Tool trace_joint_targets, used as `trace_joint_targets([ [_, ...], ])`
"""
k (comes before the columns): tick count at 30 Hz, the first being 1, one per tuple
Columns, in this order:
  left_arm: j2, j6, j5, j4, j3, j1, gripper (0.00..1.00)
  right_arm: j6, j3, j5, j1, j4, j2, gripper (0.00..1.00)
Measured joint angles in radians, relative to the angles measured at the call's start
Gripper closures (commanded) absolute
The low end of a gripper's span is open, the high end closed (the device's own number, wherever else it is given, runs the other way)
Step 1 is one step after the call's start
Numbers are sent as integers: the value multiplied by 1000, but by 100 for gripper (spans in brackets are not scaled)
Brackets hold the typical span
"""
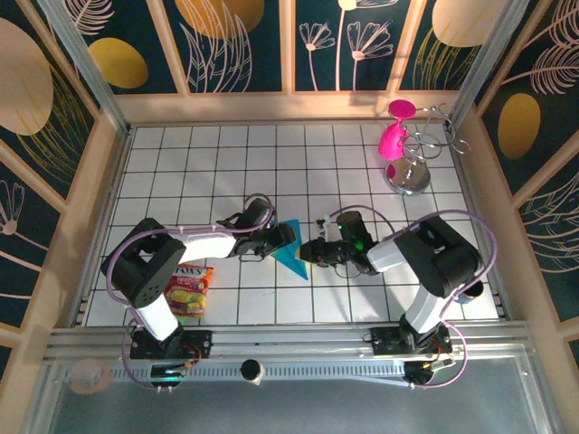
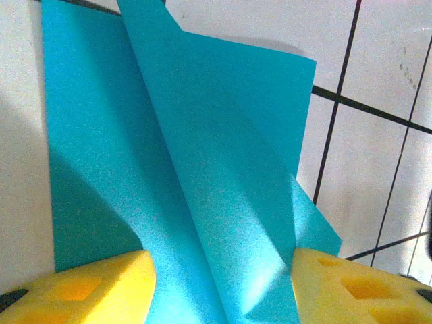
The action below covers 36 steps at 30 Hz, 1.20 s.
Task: Fold a paper plane with a square sheet of paper (pick it up from the middle)
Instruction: Fourth fold the wing at the center of the table.
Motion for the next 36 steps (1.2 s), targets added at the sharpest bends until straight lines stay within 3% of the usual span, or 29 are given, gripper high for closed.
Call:
trace_joint_targets([
  [11,32,6,-49,-34,39,-17,36,-95,3,214,31,-238,-261,73],
  [19,41,13,-79,-41,54,-31,32,-140,78,321,170,-320,-194,79],
  [36,42,19,-81,-41,56,-32,32,-157,97,377,179,-362,-132,81],
])
